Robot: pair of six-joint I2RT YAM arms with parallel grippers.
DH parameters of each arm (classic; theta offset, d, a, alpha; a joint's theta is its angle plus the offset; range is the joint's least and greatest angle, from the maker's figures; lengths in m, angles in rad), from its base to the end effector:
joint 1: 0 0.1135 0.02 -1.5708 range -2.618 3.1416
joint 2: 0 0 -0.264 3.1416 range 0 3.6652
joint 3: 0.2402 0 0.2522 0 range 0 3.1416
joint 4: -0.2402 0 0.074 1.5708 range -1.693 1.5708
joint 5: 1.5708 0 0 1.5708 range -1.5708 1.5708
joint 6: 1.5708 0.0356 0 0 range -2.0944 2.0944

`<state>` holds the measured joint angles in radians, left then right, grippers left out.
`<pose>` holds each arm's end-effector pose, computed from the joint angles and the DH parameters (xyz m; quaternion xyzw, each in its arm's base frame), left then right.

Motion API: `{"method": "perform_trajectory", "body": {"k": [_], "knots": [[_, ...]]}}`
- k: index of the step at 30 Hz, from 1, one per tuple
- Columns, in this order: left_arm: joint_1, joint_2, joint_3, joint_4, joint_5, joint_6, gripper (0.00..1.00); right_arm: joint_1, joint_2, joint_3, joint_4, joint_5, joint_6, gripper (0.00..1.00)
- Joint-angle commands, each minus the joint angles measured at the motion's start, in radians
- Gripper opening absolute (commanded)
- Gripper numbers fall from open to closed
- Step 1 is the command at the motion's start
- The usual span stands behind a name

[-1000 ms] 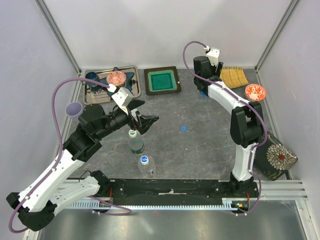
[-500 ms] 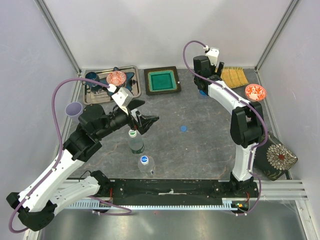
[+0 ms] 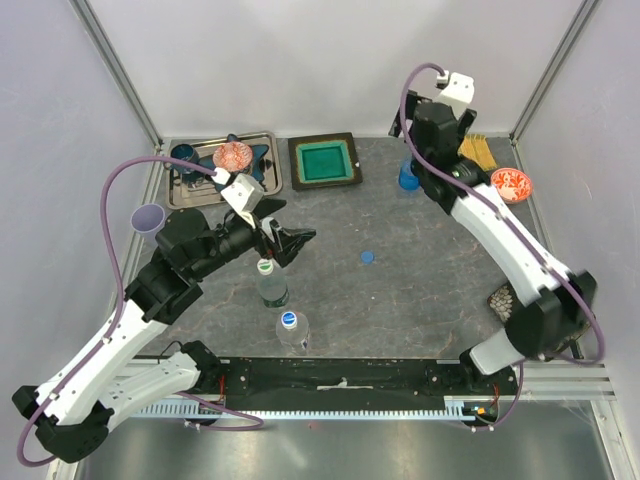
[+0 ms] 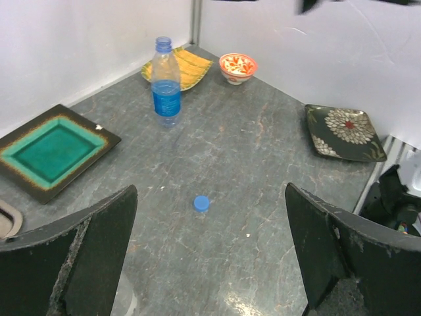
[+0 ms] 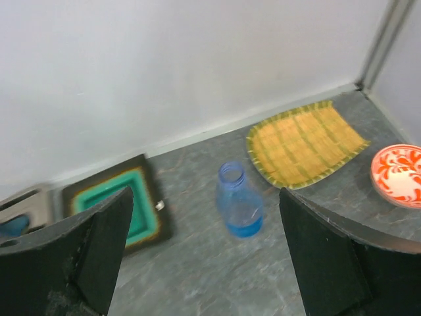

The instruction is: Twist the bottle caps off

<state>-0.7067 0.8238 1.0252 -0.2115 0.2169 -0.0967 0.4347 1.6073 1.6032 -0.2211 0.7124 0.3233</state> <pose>0.1299 -0.1210 0.4139 0.2848 0.6510 -0.3443 0.6136 0.3483 0.1361 0.4138 0.1762 0.7439 -0.0373 0.6435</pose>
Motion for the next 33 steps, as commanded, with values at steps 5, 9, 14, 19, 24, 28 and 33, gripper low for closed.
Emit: {"method": "perform_trajectory", "body": {"k": [5, 9, 14, 19, 24, 28, 33], "knots": [[0.003, -0.084, 0.042, -0.061, -0.515, -0.032, 1.0, 0.242, -0.257, -0.273, 0.092, -0.414, -0.007, 0.96], [0.003, -0.124, 0.068, -0.146, -0.793, -0.044, 1.0, 0.341, -0.218, -0.269, 0.066, -0.522, 0.025, 0.95], [0.003, -0.186, 0.055, -0.224, -0.904, -0.086, 1.0, 0.432, -0.115, -0.209, 0.08, -0.554, 0.017, 0.96], [0.003, -0.224, 0.024, -0.276, -0.91, -0.13, 1.0, 0.481, -0.025, -0.146, 0.129, -0.57, 0.053, 0.98], [0.003, -0.245, 0.024, -0.296, -0.909, -0.132, 1.0, 0.525, 0.052, -0.057, 0.121, -0.567, 0.037, 0.98], [0.003, -0.258, 0.021, -0.299, -0.909, -0.13, 1.0, 0.544, 0.121, -0.026, 0.108, -0.564, 0.036, 0.98], [0.003, -0.267, 0.012, -0.301, -0.904, -0.13, 1.0, 0.553, 0.169, -0.012, 0.095, -0.554, 0.039, 0.98]]}}
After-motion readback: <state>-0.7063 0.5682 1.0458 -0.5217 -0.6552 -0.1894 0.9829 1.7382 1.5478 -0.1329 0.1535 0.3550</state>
